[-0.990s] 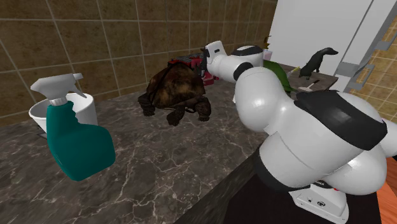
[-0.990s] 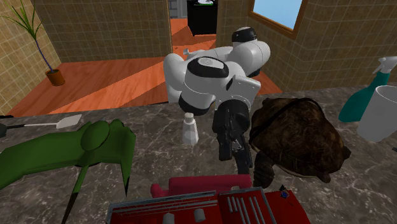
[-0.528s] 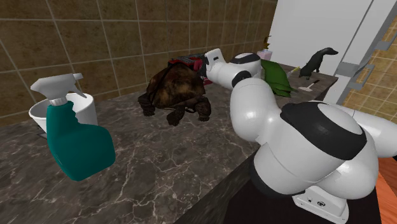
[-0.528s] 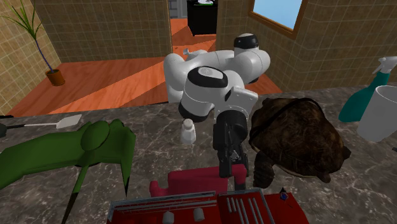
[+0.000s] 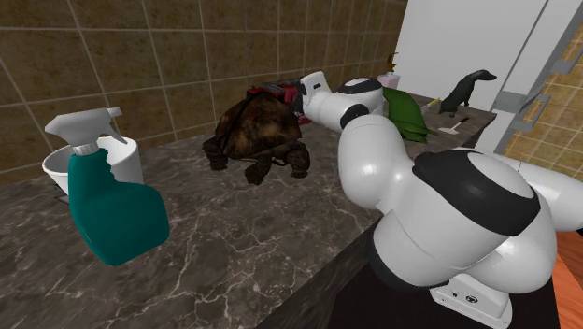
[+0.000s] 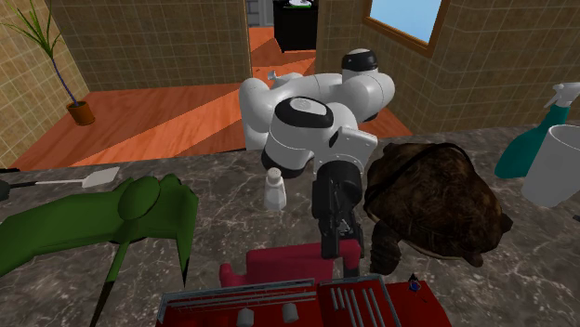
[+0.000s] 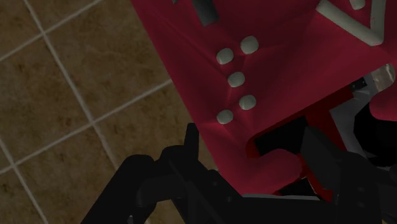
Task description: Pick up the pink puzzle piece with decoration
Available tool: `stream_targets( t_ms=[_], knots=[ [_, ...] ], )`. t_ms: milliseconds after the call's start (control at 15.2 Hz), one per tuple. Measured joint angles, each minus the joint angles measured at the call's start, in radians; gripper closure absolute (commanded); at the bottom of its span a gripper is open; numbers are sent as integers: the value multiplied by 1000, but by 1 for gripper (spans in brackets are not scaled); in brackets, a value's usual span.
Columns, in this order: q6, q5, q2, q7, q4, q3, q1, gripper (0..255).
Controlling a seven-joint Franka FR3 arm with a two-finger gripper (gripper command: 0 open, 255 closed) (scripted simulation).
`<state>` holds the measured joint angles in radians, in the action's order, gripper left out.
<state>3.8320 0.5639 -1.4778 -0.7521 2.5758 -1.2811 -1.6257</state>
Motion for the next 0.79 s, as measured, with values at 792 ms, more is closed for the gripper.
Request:
stream_targets(
  t_ms=[792],
  knots=[
    [-63, 159, 147, 30, -65, 123, 24, 255]
  ],
)
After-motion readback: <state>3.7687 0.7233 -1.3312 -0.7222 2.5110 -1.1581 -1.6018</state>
